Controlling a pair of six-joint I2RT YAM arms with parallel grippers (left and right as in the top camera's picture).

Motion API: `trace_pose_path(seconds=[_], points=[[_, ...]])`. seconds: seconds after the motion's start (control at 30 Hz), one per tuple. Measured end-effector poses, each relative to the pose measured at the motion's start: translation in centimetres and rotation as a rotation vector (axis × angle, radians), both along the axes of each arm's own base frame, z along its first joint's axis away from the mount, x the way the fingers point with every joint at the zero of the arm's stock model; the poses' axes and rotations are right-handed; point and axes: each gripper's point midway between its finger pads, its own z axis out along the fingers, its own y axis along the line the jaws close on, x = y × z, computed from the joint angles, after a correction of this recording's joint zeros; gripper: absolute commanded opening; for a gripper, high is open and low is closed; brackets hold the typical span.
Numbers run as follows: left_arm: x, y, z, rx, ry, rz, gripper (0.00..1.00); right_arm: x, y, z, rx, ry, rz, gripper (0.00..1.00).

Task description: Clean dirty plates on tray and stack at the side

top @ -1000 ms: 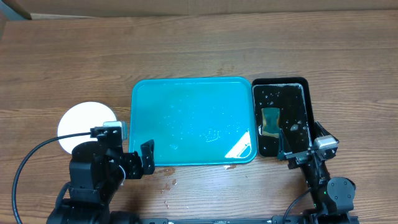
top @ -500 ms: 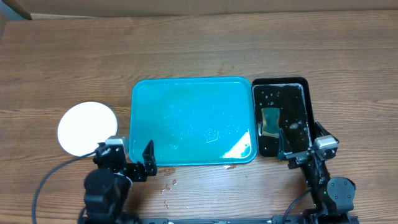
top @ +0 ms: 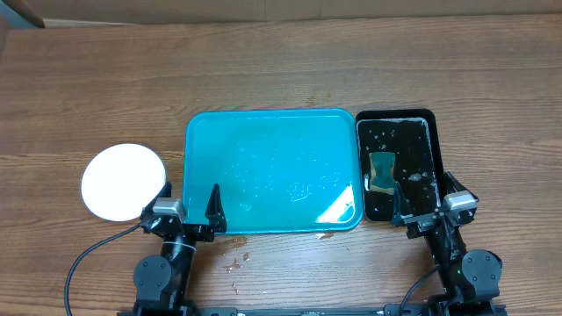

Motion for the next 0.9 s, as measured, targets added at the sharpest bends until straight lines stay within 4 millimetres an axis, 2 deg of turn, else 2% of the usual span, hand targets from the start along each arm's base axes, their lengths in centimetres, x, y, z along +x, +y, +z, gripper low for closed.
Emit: trace_pose_path(seconds=[0.17, 0.9], points=[[-0.02, 0.04, -0.78, 0.051, 0.022, -0.002, 1.00, 0.00, 0.00, -0.01, 0.000, 0.000, 0.000, 1.00], [-0.02, 0.04, -0.81, 0.071, 0.021, -0.003, 1.00, 0.00, -0.01, 0.00, -0.002, 0.000, 0.000, 1.00]])
